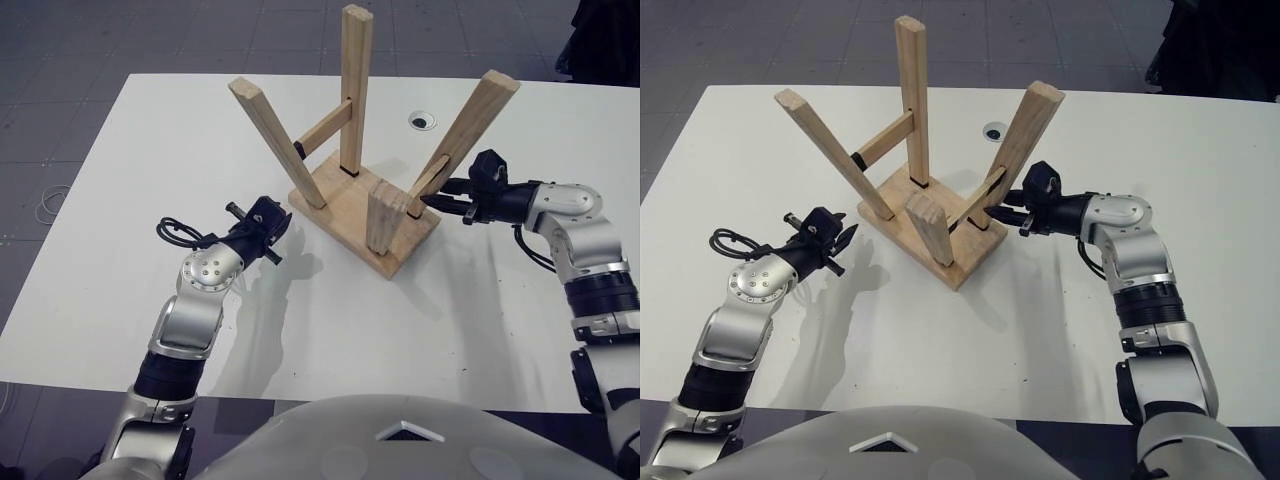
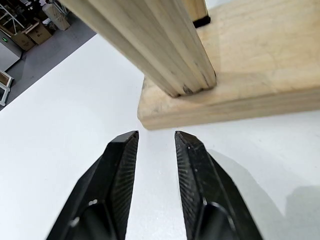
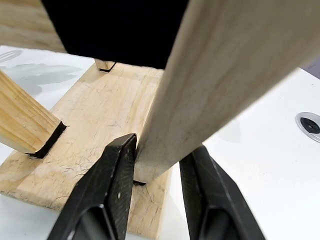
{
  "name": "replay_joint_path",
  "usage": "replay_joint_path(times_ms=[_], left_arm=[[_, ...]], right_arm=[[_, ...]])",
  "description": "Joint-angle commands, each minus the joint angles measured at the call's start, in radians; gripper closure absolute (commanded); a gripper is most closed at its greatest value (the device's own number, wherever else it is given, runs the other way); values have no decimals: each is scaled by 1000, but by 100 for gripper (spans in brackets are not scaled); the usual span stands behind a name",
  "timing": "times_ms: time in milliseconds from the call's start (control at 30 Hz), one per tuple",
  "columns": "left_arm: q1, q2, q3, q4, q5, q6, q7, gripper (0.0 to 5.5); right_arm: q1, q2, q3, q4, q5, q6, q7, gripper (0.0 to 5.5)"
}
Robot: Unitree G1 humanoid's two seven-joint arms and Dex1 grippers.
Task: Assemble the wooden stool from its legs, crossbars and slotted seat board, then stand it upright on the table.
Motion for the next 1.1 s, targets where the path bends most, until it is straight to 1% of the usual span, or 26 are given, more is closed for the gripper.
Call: replay_joint_path(times_ms=[33, 67, 200, 267, 367, 533, 667, 767, 833, 967, 1100], left_arm=[[24, 19, 17, -4, 1, -12, -3, 414], [24, 17, 18, -1, 2, -12, 0, 414], [22, 11, 15, 6, 2, -13, 5, 414], [19, 15, 19, 18, 2, -19, 3, 414], [6, 26, 35, 45, 0, -40, 2, 414], [-95, 52, 63, 170, 14, -109, 0, 414], [-183, 49, 47, 301, 17, -186, -12, 414], [-268, 31, -10, 453, 55, -271, -17, 414], [-321, 20, -37, 575, 78, -318, -11, 414], [-414, 8, -55, 809, 112, -421, 12, 414], [-500, 0, -67, 1015, 139, -513, 29, 414]], right_arm=[[20, -4, -23, -44, -23, 49, -48, 426], [27, -4, -29, -62, -9, 68, -45, 391], [55, 6, -54, -123, 43, 132, -27, 326], [65, 3, -68, -144, 64, 169, -24, 326], [88, -34, -84, -159, 68, 204, -9, 326], [165, -130, -100, -174, 42, 201, 41, 326], [197, -150, -91, -203, 33, 195, 52, 326], [232, -149, -72, -257, 17, 194, 43, 366], [253, -150, -56, -296, 3, 194, 37, 412], [255, -130, -16, -314, -30, 193, 17, 489], [226, -88, 34, -272, -93, 171, -36, 535]])
